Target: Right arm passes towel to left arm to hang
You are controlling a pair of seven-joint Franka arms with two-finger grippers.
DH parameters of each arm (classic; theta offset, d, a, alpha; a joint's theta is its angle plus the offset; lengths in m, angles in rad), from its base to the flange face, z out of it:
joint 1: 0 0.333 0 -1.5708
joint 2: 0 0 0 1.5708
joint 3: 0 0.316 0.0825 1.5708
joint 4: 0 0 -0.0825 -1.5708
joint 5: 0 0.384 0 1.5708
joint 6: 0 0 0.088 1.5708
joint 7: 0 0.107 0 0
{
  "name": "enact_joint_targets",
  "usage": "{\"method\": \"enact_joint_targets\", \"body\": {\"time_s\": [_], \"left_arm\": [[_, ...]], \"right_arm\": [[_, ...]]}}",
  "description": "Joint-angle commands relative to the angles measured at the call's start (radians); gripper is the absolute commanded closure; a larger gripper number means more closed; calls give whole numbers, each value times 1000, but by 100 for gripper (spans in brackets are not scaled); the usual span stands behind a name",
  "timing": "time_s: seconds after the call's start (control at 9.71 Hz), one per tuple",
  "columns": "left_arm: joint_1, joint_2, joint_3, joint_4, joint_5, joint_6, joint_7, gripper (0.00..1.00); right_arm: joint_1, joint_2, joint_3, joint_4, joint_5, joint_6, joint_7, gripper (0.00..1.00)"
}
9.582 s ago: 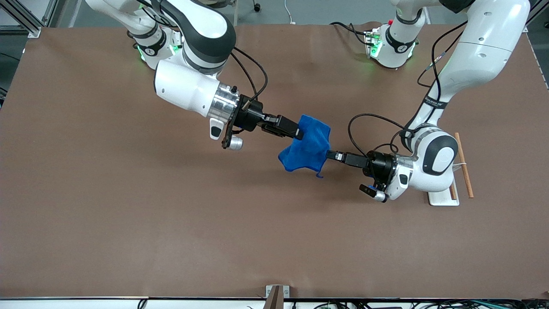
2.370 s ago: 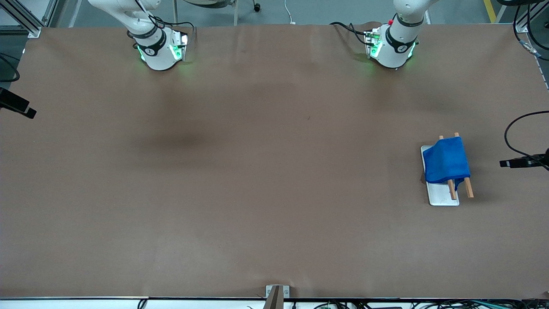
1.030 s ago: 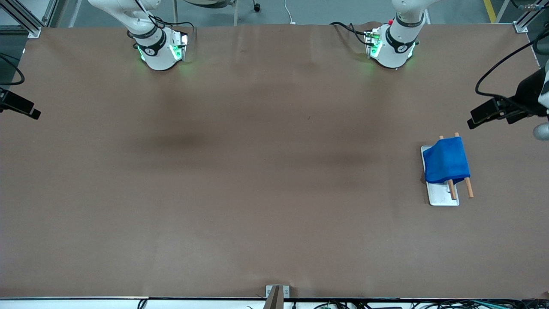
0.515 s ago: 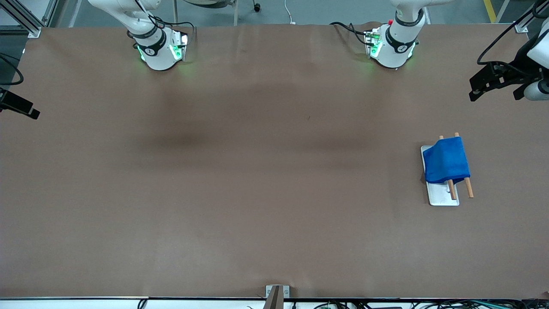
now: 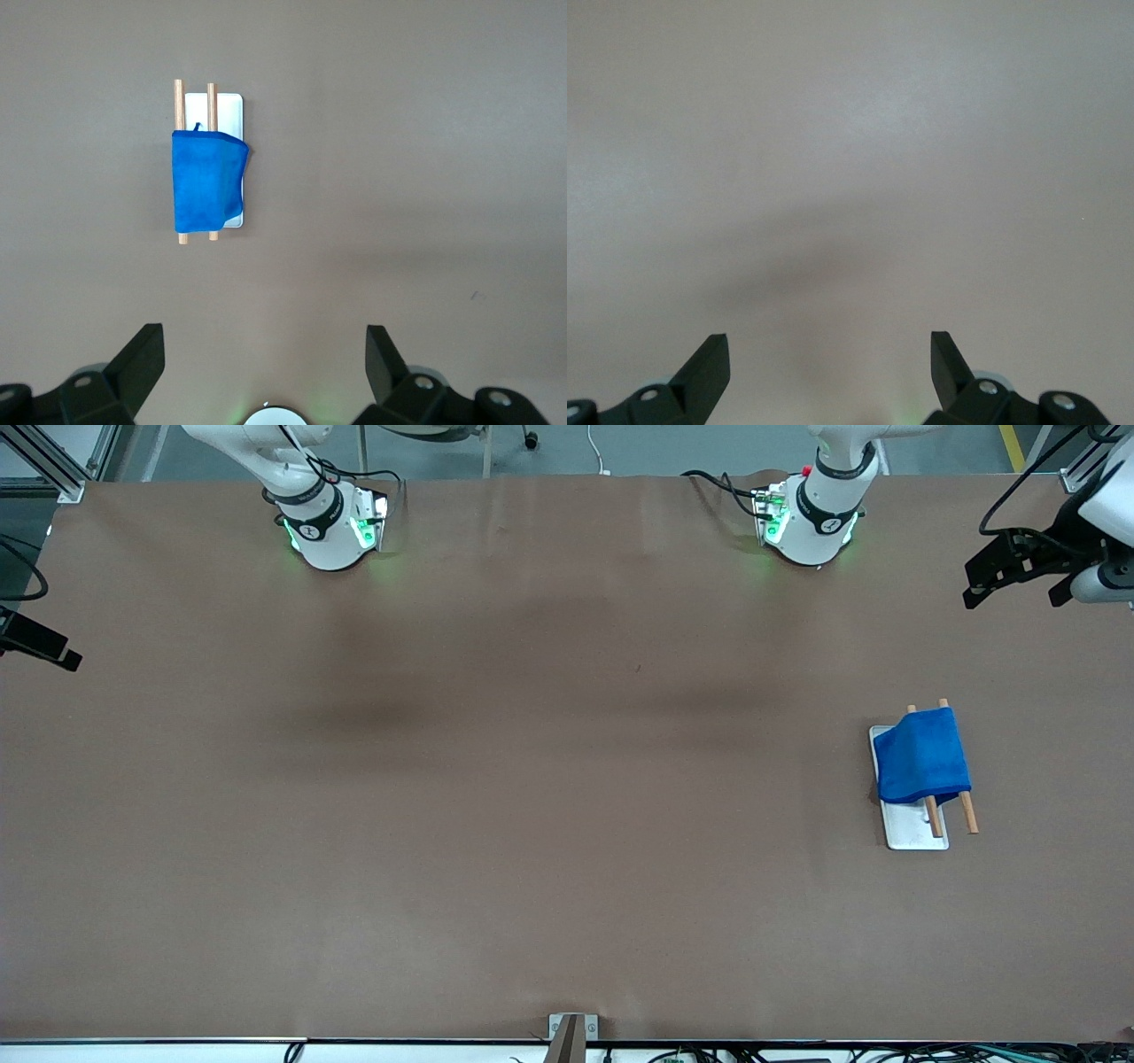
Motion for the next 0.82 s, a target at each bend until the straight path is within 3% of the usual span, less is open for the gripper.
{"method": "enact_joint_targets", "body": {"time_s": [0.0, 0.72], "left_arm": [[-7, 22, 4, -13, -8, 19, 11, 0], [-13, 108, -1, 96, 1, 19, 2, 0]], "right_arm": [[-21, -9, 10, -7, 1, 2, -11, 0], [-21, -9, 10, -7, 1, 2, -11, 0]]}}
